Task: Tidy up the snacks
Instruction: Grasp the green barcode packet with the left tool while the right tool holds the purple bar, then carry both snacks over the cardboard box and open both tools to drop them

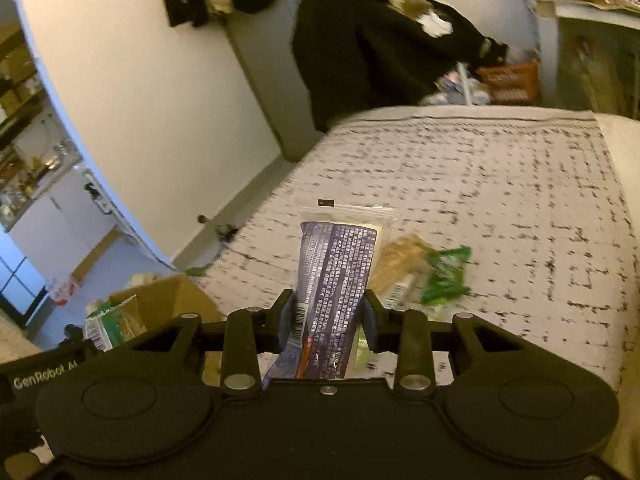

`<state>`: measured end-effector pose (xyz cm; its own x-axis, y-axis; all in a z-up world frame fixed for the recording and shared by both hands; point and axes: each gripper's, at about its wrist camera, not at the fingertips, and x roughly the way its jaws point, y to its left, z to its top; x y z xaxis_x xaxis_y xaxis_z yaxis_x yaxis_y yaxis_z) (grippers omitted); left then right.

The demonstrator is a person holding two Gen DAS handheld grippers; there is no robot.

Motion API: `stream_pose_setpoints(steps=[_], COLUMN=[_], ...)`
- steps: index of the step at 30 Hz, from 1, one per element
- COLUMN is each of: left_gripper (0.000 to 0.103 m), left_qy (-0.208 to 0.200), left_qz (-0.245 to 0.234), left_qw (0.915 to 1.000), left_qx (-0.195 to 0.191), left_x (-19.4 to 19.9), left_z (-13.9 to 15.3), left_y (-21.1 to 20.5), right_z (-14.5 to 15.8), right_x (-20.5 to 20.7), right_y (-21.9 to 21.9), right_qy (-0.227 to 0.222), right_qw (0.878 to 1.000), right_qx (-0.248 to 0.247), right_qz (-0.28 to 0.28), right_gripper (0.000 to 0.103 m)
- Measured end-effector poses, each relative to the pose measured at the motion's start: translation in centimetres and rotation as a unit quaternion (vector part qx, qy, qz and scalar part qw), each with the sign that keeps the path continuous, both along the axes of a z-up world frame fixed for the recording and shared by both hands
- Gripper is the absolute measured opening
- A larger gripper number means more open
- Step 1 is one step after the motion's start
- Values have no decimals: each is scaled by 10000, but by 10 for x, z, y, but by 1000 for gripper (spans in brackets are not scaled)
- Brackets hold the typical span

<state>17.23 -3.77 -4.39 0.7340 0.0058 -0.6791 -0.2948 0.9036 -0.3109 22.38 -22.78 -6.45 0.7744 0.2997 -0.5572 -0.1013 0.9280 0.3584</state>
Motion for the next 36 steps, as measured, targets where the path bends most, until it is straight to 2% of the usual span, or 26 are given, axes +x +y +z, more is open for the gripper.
stream_pose_setpoints(steps=[4, 11, 15, 20, 31, 36], left_gripper=[46, 46, 46, 46, 46, 46], left_qy=[-92, -156, -159, -166, -57, -17], left_qz=[122, 334, 463, 569, 859, 884], left_qw=[9999, 9993, 9988, 9982, 9963, 9959], left_qx=[63, 115, 95, 110, 51, -175], left_x=[-7, -21, -27, -34, -39, -34], left_z=[9, 17, 18, 19, 8, 0], left_y=[13, 34, 46, 63, 106, 130], right_z=[4, 5, 8, 9, 11, 7], right_x=[-7, -9, -12, -14, -13, -9], right_y=[16, 36, 48, 69, 102, 116], right_qy=[-109, -61, -31, -117, -276, -288], right_qw=[9997, 9982, 9963, 9942, 9892, 9878], right_qx=[-21, 218, 527, 565, 738, 755], right_qz=[216, 562, 674, 904, 1236, 1328], right_gripper=[35, 35, 35, 35, 35, 35])
